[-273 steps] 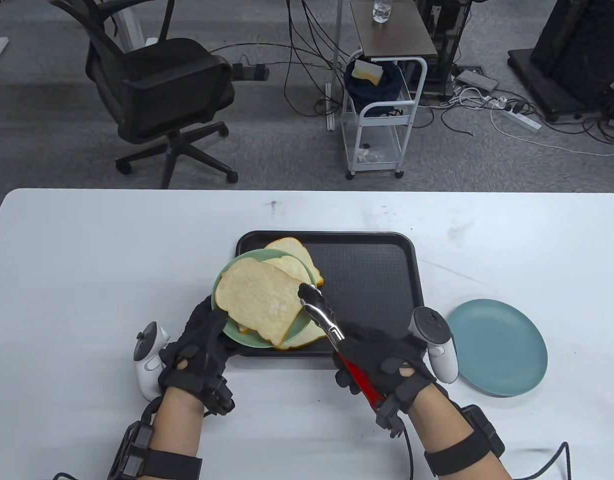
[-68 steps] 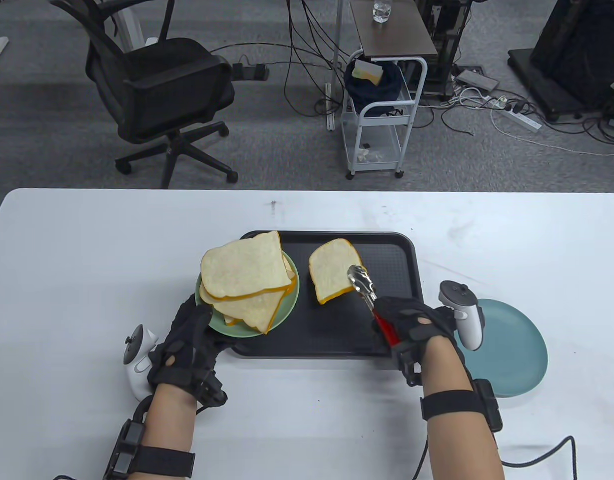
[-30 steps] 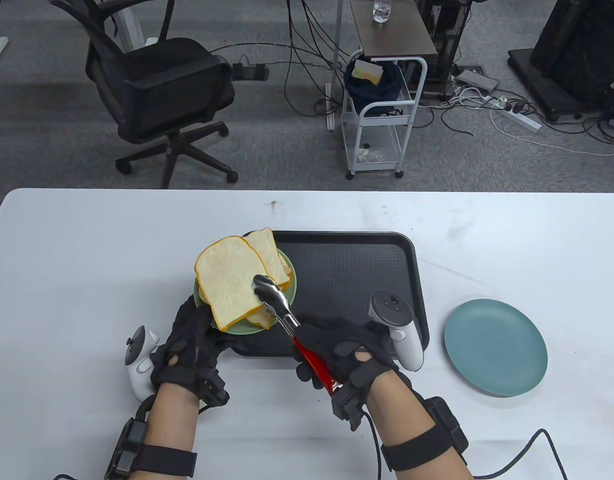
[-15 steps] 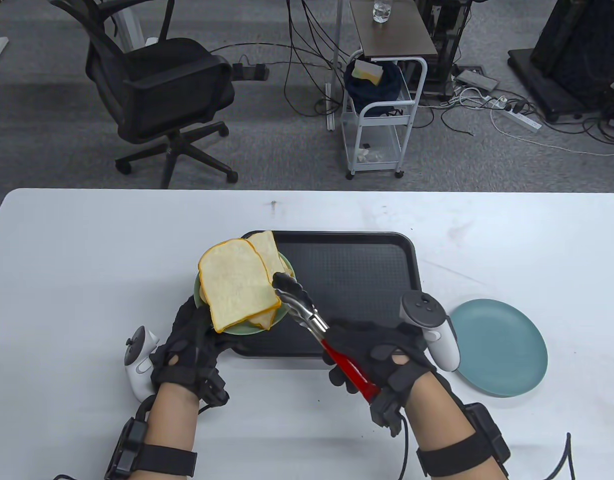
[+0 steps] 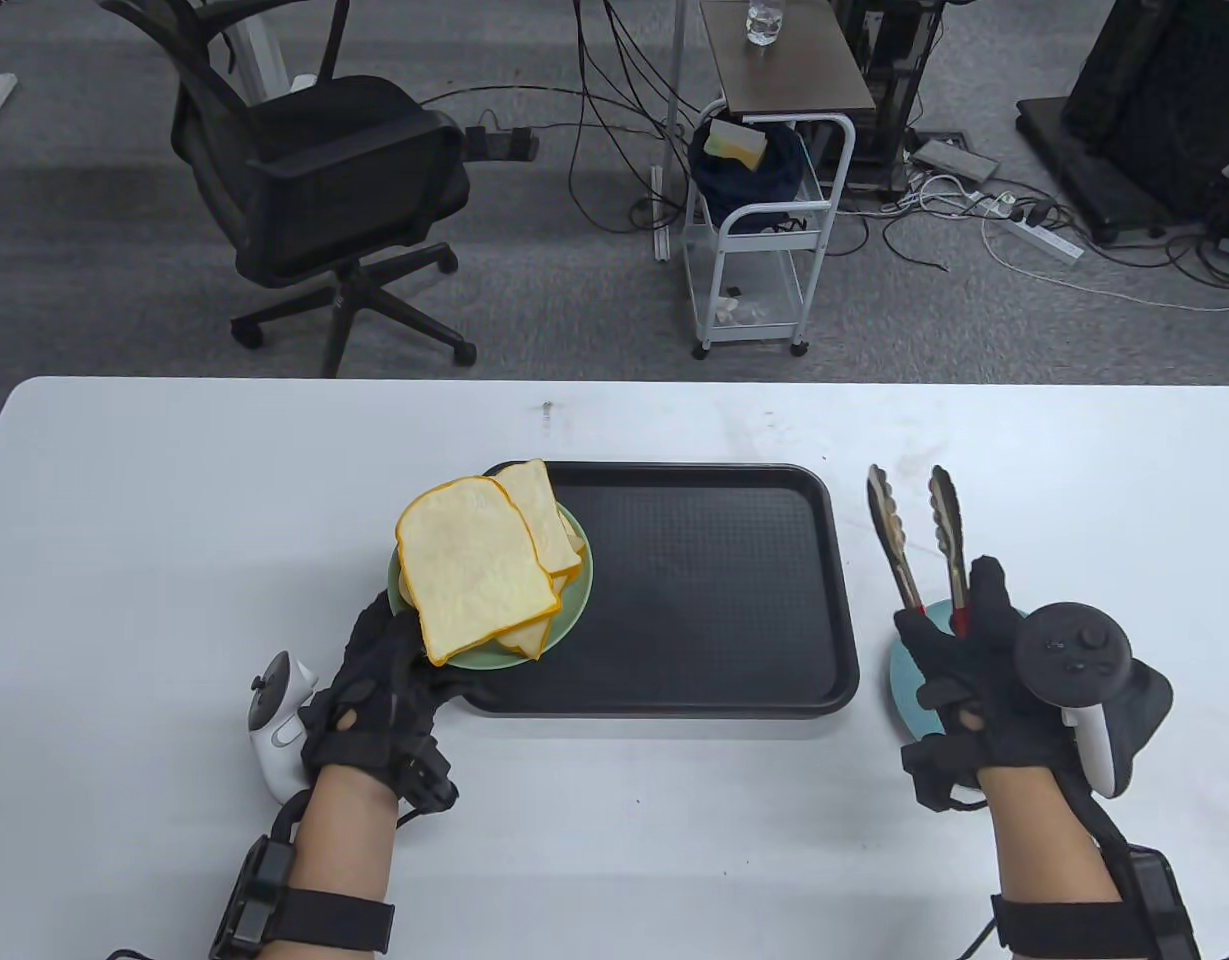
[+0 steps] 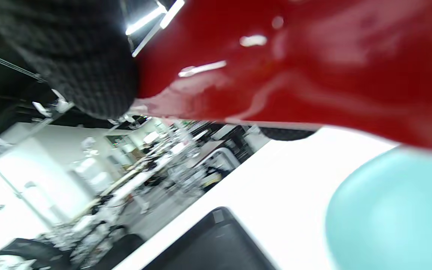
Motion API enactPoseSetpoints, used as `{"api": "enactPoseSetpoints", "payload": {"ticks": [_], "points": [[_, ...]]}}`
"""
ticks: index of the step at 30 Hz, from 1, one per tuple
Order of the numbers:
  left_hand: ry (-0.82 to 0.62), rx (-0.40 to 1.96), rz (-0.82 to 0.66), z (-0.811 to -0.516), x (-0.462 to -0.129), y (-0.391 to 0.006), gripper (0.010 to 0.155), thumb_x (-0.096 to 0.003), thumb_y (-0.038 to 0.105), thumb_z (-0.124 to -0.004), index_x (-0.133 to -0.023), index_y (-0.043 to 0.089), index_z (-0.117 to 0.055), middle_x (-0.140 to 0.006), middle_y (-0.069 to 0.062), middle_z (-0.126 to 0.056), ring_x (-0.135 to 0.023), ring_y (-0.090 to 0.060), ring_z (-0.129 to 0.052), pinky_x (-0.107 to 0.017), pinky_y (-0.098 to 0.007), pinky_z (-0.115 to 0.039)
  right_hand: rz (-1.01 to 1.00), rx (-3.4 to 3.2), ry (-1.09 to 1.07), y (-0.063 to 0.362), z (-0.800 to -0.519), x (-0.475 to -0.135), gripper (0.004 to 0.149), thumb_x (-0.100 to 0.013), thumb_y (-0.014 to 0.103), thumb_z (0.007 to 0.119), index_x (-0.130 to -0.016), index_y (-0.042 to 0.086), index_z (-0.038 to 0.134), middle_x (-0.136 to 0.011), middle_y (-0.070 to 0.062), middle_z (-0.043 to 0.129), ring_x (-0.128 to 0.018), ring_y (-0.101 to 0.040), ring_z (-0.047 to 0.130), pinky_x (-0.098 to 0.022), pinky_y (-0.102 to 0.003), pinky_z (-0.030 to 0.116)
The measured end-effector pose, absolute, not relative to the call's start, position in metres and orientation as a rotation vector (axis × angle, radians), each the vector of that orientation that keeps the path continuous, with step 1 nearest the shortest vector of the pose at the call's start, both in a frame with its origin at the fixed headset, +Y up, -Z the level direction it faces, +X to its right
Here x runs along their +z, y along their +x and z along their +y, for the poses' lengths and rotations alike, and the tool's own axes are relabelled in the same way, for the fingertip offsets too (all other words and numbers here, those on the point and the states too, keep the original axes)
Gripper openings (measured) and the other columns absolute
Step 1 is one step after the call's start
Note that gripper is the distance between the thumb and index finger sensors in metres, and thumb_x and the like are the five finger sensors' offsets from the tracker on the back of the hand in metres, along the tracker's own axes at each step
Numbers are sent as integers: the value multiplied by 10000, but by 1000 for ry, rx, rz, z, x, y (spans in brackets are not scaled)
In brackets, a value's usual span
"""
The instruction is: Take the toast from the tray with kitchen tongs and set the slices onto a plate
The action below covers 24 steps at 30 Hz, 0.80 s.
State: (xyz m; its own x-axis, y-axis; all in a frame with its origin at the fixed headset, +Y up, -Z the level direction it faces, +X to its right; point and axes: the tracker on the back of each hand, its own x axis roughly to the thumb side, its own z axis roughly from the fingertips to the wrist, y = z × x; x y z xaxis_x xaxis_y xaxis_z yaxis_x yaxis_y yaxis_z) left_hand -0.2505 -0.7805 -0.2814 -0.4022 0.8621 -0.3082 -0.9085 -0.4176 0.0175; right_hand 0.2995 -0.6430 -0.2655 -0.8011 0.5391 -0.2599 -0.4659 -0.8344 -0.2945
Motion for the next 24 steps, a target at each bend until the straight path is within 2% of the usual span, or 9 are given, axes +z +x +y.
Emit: {"api": "enactPoseSetpoints", "payload": {"ticks": [10, 17, 24], "points": [[-309, 1982, 219, -781, -281, -250, 622, -534, 471, -743, -1027, 407, -369, -1042, -8, -753, -640, -247, -1089, -596, -426, -853, -145, 2826, -714, 333, -727, -277, 837, -427, 541, 883, -1057, 106, 545, -889, -271, 824, -545, -431, 1028, -323, -513, 903], [-307, 1982, 222, -781, -281, -251, 626, -534, 470, -745, -1028, 404, -368, -1042, -8, -751, -639, -248, -1089, -596, -428, -852, -36, 2886, -802, 344, -759, -281, 841, -429, 563, 855, -1060, 110, 531, -908, -265, 823, -637, -455, 999, -386, -533, 891], [-312, 1988, 218, -781, -281, -251, 624, -534, 470, -745, -1028, 404, -368, -1042, -9, -751, -638, -250, -1090, -595, -428, -853, 107, 2859, -863, 346, -765, -284, 889, -433, 597, 817, -1084, 111, 457, -995, -271, 728, -756, -483, 917, -475, -566, 841]]}}
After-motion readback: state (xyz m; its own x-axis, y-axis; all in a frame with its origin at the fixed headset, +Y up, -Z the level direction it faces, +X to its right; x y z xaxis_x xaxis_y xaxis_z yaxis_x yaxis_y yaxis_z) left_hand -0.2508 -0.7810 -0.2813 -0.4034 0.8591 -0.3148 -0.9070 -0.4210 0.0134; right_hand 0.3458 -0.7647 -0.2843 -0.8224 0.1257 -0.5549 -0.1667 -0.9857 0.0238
